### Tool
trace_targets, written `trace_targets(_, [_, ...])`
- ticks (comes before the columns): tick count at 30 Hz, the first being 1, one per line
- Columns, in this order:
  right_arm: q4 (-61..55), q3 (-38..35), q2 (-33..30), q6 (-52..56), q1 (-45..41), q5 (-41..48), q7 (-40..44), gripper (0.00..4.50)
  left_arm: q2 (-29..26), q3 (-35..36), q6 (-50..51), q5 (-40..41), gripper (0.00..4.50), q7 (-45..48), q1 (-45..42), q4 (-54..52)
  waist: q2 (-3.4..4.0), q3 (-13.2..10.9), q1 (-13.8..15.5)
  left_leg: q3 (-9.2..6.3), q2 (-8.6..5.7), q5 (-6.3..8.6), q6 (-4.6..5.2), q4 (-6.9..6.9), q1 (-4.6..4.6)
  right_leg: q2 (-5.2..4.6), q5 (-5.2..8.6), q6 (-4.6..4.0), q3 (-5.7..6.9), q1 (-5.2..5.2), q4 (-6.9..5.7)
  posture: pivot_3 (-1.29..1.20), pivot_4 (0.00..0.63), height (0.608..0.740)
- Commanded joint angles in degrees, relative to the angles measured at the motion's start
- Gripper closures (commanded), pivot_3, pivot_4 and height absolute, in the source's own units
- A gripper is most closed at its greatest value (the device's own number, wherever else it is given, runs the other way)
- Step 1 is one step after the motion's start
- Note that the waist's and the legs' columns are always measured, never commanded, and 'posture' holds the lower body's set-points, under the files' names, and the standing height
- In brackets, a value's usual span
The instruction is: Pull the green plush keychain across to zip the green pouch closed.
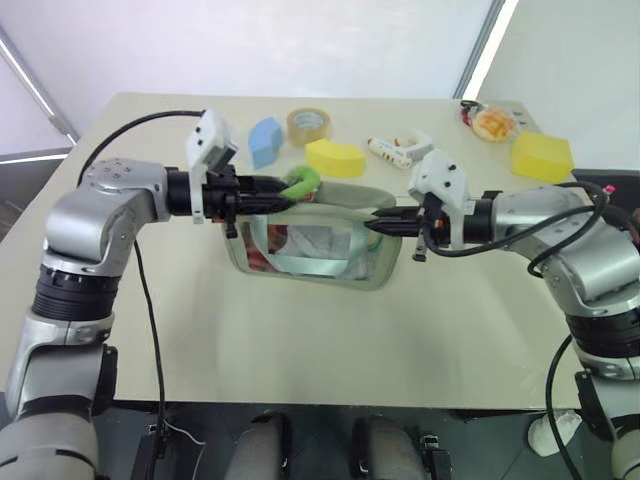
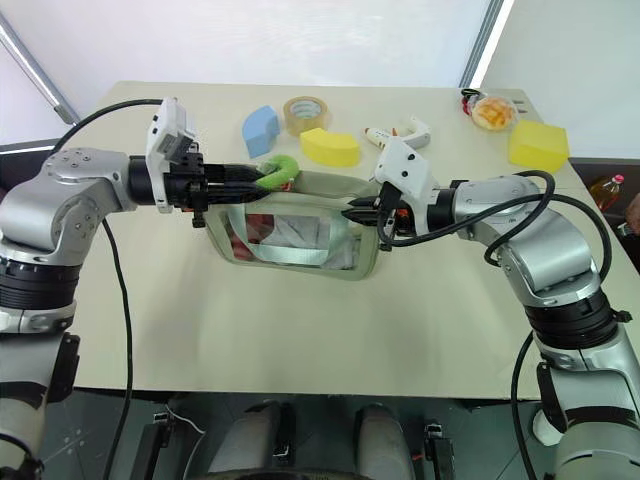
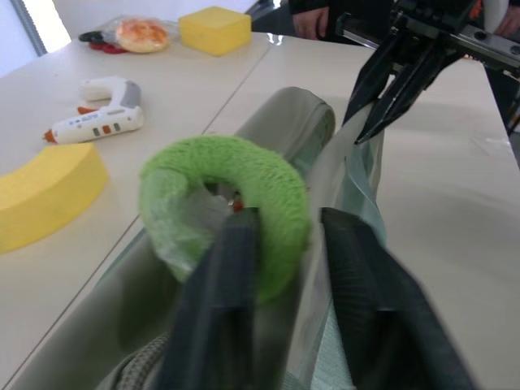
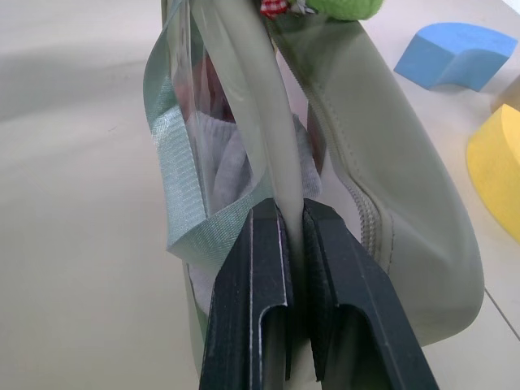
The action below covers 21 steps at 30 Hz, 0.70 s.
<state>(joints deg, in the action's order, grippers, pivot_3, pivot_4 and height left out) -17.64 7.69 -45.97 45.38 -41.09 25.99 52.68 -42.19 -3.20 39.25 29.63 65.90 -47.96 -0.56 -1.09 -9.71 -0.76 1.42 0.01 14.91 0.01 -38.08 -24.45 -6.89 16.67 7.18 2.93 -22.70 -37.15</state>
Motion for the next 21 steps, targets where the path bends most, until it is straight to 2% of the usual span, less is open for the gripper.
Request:
trace_targets(1, [-1.4, -1.3, 0.0, -0.2, -0.3, 0.1, 0.0, 4.50, -2.4, 2.2, 0.5, -0.1, 1.69, 0.2, -2.3, -0.3, 0.00, 0.0, 0.0, 0.00, 0.00, 0.00, 0.00, 0.00, 0.00, 0.00, 0.00, 0.00, 0.00, 0.00, 0.00, 0.00, 0.150, 0.740])
trace_targets(3, [-1.3, -1.3, -0.1, -0.4, -0.1, 0.0, 0.1, 4.50, -6.7, 3.2, 1.9, 0.7, 0.72, 3.3, -2.2, -0.7, 0.00, 0.0, -0.1, -0.01, 0.00, 0.00, 0.00, 0.00, 0.00, 0.00, 0.00, 0.00, 0.00, -0.01, -0.01, 0.00, 0.150, 0.740])
trace_targets(5, [-0.9, -1.3, -0.1, -0.7, -0.3, -0.2, 0.3, 4.50, -11.2, 4.3, 2.1, 0.7, 0.72, 5.9, -1.1, -0.4, 0.02, 0.0, -0.2, 0.01, 0.00, 0.00, 0.01, 0.03, 0.00, 0.00, 0.00, 0.00, -0.01, -0.03, 0.00, 0.00, 0.150, 0.740])
trace_targets(9, [-0.4, -1.0, 0.0, -1.1, -0.7, -0.6, 0.4, 4.50, -14.1, 4.6, 0.3, -0.5, 0.72, 6.6, 4.1, -0.5, 0.09, 0.0, 0.0, 0.02, 0.01, 0.01, 0.02, 0.05, 0.02, 0.00, 0.00, 0.00, -0.01, -0.02, 0.00, 0.00, 0.150, 0.740])
trace_targets(18, [-0.1, -0.8, 0.1, -0.9, -1.7, -0.8, 1.0, 4.50, -7.7, 2.0, -6.3, -5.9, 0.72, 2.1, 7.2, 3.1, 0.00, 0.0, 0.0, 0.00, 0.00, 0.02, 0.04, 0.02, -0.01, -0.01, 0.00, 0.00, -0.01, -0.02, 0.00, 0.00, 0.150, 0.740])
trace_targets(21, [0.0, -0.7, 0.3, -0.8, -2.1, -1.0, 0.7, 4.50, -6.8, 2.0, -7.9, -7.0, 1.46, 2.1, 6.5, 5.2, 0.00, 0.0, 0.1, 0.01, 0.01, 0.02, 0.04, 0.03, 0.00, 0.00, 0.00, 0.00, 0.00, -0.03, -0.01, 0.00, 0.150, 0.740])
